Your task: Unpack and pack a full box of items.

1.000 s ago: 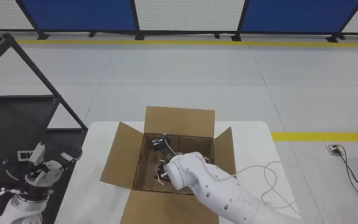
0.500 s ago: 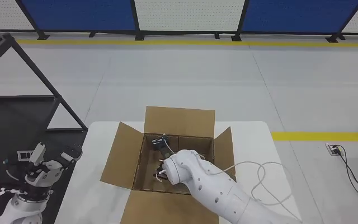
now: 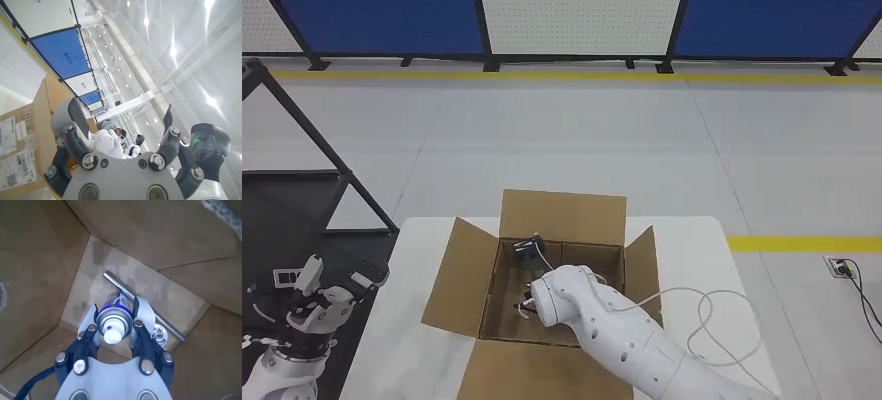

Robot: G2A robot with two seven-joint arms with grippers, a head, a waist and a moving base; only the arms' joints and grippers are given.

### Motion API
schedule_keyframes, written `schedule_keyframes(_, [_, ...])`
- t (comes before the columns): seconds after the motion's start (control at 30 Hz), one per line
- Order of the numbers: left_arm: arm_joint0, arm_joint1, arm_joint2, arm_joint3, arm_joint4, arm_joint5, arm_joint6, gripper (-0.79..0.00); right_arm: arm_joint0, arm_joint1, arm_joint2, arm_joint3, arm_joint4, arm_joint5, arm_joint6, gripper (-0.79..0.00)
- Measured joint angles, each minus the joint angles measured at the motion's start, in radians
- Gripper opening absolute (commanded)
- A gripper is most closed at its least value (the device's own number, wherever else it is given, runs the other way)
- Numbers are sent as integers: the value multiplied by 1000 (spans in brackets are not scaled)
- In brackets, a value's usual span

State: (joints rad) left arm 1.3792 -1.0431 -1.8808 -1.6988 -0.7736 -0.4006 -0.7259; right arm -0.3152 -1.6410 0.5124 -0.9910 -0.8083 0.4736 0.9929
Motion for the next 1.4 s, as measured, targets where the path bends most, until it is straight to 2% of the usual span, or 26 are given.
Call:
schedule_keyframes(0.2, [0,0,0,0,0,0,0,0,-20,18,38,-99,-80,39,28,-785])
schedule_keyframes(0.4, [0,0,0,0,0,0,0,0,-92,69,99,-355,-261,104,117,-785])
schedule_keyframes(0.57, [0,0,0,0,0,0,0,0,-218,126,181,-653,-476,119,223,-785])
schedule_keyframes(0.73, [0,0,0,0,0,0,0,0,-380,166,280,-948,-658,91,262,-785])
schedule_keyframes(0.87, [0,0,0,0,0,0,0,0,-496,180,351,-1138,-778,78,276,-785])
schedule_keyframes(1.0, [0,0,0,0,0,0,0,0,-609,183,436,-1303,-835,70,283,-785])
schedule_keyframes(1.4, [0,0,0,0,0,0,0,0,-626,183,447,-1327,-835,67,286,-785])
